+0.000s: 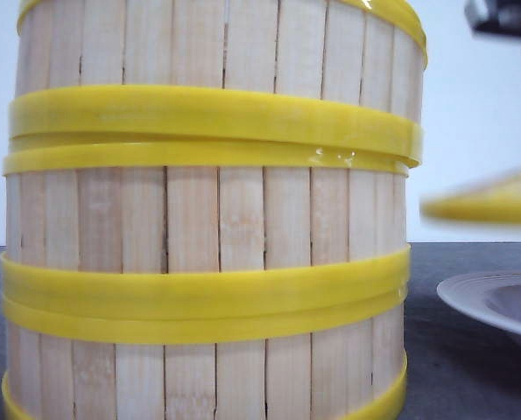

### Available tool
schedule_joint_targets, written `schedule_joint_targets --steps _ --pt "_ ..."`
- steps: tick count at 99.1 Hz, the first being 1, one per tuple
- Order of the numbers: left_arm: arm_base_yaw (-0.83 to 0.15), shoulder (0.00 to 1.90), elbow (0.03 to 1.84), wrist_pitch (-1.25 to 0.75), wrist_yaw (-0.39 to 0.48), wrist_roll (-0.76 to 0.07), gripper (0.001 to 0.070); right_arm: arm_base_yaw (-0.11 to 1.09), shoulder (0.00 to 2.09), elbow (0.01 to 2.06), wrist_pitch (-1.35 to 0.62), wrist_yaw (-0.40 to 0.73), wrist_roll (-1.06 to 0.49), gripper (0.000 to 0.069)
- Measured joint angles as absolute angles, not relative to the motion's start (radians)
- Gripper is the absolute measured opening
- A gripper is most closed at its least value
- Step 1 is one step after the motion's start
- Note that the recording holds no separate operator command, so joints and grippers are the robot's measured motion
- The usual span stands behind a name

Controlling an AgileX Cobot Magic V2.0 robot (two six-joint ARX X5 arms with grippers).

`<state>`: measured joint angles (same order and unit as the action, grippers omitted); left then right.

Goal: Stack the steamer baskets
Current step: 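Lift the lid with the right gripper and lower it onto the stack top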

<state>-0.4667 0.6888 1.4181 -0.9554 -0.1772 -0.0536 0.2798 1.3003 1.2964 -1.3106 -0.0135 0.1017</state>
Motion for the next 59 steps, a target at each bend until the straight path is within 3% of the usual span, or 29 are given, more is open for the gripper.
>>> schedule_joint_targets --steps 13,26,42,59 --pt "-0.467 0.689 1.418 -0.955 -0.177 -0.054 0.0671 0.278 1.299 1.503 -1.34 -0.002 0.102 0.0051" --pt "-0.467 0.689 1.418 -0.955 -0.177 -0.054 0.0671 0.323 1.298 1.684 -1.34 -0.061 0.105 0.0051" --pt "-0.467 0.689 1.418 -0.954 -0.177 -0.054 0.0671 0.47 1.322 1.799 -1.346 -0.181 0.137 0.0051" --pt "-0.467 0.689 1.418 -0.954 -0.177 -0.053 0.0671 0.645 1.44 1.8 -1.35 -0.187 0.164 0.0051"
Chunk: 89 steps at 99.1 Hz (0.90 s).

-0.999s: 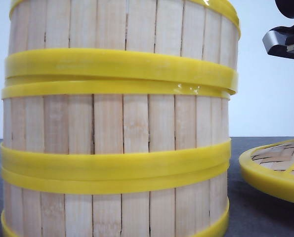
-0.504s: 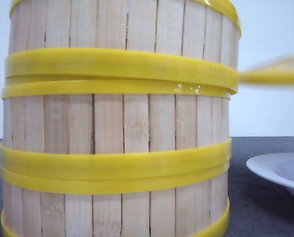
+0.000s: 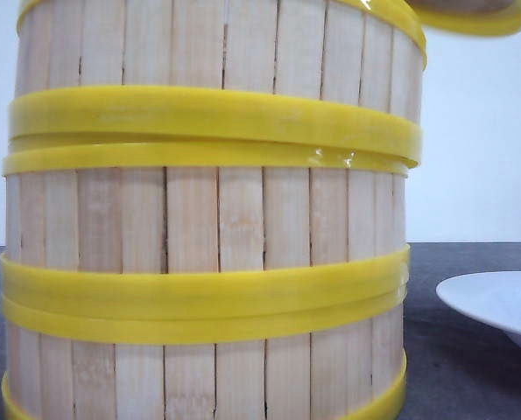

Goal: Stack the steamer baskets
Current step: 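Lift the lid with the right gripper and lower it onto the stack top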

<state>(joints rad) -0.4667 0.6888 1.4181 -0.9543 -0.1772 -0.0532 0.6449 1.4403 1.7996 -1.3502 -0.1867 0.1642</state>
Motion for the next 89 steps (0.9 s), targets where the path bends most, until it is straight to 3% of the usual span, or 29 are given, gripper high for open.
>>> schedule_joint_targets --steps 39,89 --pt "-0.467 0.689 1.418 -0.962 -0.177 -0.054 0.0671 0.849 1.571 1.79 -1.351 -0.208 0.181 0.0051" --pt "-0.467 0.69 1.418 -0.962 -0.177 -0.054 0.0671 0.876 1.584 1.791 -1.282 -0.232 0.191 0.0051"
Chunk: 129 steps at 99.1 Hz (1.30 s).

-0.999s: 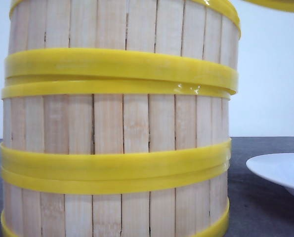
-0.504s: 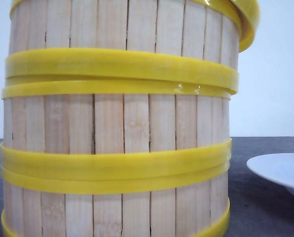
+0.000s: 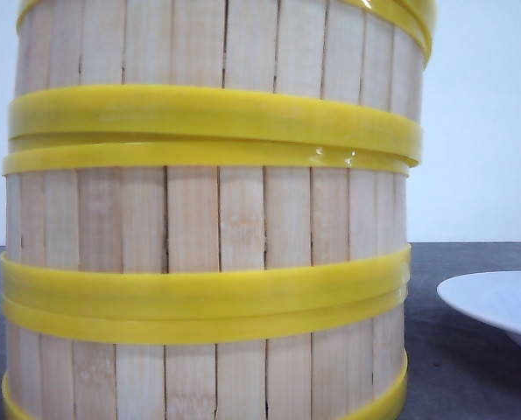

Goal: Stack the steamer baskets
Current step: 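Lift the lid with the right gripper and lower it onto the stack top, then release the lid and withdraw the right gripper from the stack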

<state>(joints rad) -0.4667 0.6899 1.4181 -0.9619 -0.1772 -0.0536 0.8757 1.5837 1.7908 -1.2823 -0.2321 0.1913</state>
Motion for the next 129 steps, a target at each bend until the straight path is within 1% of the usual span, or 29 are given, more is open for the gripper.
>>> schedule_joint_targets --steps 25,52,84,99,105,114,117,122,129 --pt "-0.467 0.69 1.418 -0.963 -0.177 -0.053 0.0671 0.886 1.616 1.792 -1.306 -0.263 0.191 0.0051" --pt "-0.467 0.691 1.418 -0.967 -0.177 -0.053 0.0671 0.912 1.623 1.794 -1.24 -0.231 0.191 0.0051" --pt "-0.467 0.691 1.418 -0.978 -0.177 -0.054 0.0671 0.912 1.626 1.794 -1.246 -0.231 0.191 0.0051" --pt "-0.467 0.691 1.418 -0.978 -0.177 -0.054 0.0671 0.906 1.626 1.794 -1.25 -0.208 0.191 0.0054" --pt "-0.467 0.691 1.418 -0.978 -0.177 -0.054 0.0671 0.901 1.627 1.794 -1.25 -0.205 0.191 0.009" --pt "-0.467 0.691 1.418 -0.978 -0.177 -0.054 0.0671 0.899 1.628 1.794 -1.249 -0.205 0.191 0.0207" --pt "-0.467 0.691 1.418 -0.978 -0.177 -0.054 0.0671 0.899 1.628 1.794 -1.248 -0.205 0.191 0.0236" --pt "-0.467 0.691 1.418 -0.978 -0.177 -0.054 0.0671 0.899 1.628 1.794 -1.242 -0.205 0.191 0.0263" --pt "-0.467 0.691 1.418 -0.978 -0.177 -0.054 0.0671 0.897 1.628 1.794 -1.225 -0.206 0.191 0.0279"
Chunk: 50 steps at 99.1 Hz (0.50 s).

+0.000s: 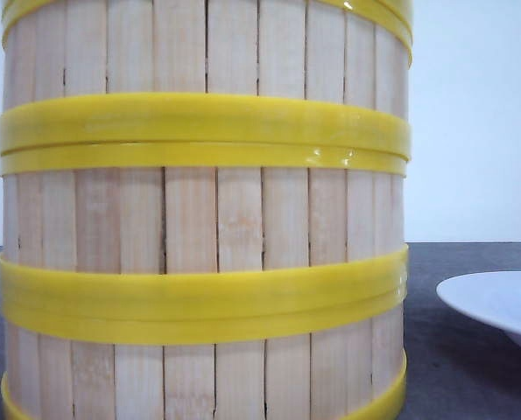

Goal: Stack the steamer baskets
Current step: 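Release the lid and withdraw the right gripper from the stack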

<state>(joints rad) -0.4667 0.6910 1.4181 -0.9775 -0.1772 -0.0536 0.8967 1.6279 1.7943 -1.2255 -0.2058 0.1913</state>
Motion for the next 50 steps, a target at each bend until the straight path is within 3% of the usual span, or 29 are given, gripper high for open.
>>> schedule_joint_targets --steps 31,37,42,50 --pt "-0.467 0.691 1.418 -0.978 -0.177 -0.053 0.0671 0.896 1.634 1.95 -1.185 -0.17 0.176 0.0286" --pt "-0.467 0.691 1.418 -0.978 -0.178 -0.053 0.0658 0.9 1.63 1.997 -1.157 -0.121 0.154 0.0244" --pt "-0.467 0.69 1.418 -0.978 -0.178 -0.053 0.0598 0.914 1.609 2.003 -1.112 -0.043 0.122 0.0131" --pt "-0.467 0.678 1.417 -0.991 -0.184 -0.053 0.0381 0.97 1.562 2.001 -1.062 0.136 0.047 0.0049"
